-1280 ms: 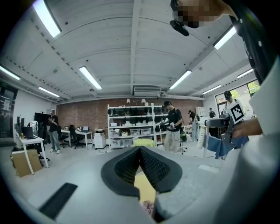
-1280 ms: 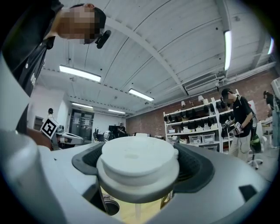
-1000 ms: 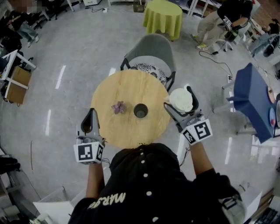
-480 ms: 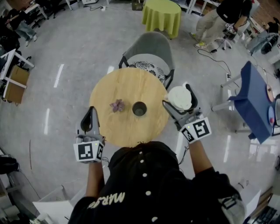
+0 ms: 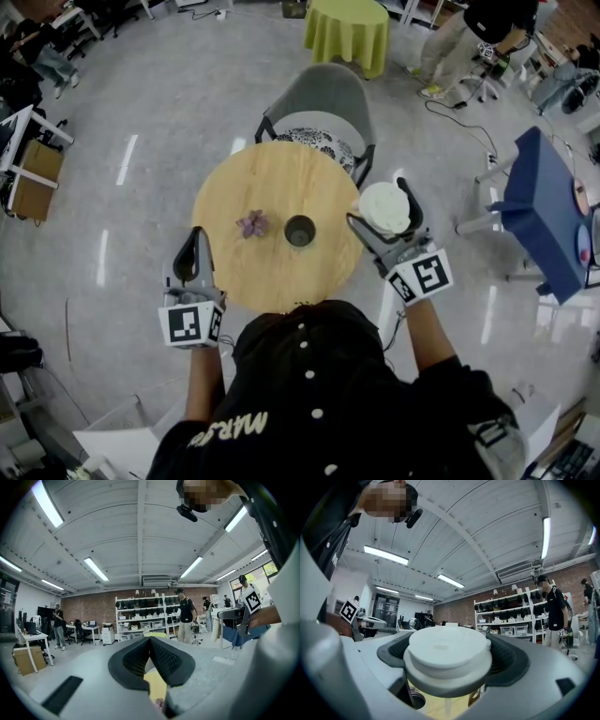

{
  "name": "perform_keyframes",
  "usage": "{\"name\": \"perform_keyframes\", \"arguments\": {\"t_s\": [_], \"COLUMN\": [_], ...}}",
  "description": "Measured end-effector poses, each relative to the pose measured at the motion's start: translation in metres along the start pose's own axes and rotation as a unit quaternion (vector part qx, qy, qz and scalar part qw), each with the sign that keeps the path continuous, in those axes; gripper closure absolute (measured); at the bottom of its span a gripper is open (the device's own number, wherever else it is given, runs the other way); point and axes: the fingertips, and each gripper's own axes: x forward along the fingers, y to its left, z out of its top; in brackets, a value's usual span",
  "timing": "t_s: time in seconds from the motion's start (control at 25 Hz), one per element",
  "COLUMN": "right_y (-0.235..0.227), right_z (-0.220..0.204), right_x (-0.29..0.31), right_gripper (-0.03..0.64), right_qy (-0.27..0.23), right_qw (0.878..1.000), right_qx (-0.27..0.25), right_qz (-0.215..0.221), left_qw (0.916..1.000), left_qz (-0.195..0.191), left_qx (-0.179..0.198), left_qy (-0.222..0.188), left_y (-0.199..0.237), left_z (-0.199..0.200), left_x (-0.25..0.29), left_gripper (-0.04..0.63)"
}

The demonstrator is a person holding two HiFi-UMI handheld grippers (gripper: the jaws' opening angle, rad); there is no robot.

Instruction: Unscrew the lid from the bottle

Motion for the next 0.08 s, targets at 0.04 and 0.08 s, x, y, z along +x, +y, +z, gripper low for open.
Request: {"name": "perform_keyframes", "arguments": {"t_s": [0.04,0.08], "right_y": [-0.0017,-0.0035], "right_z": [-0.0001,-0.0001], "right_x": [0.0019,0.0038], "right_gripper": [0.130,0.130], "right_qy": [0.000,0.000], "right_qw": [1.000,1.000], "right_qx": [0.000,0.000], "right_qz": [0.001,0.001], "left_qw": [1.0000,1.0000], "left_qz": [0.000,-0.001], "left_qx": [0.000,0.000], "left_qy": [0.000,0.000], "left_y": [-0.0002,-0.0005], "left_z": [0.0002,0.0005], "left_x": [0.0022,0.0045], "left_gripper": [0.591,0.591]}}
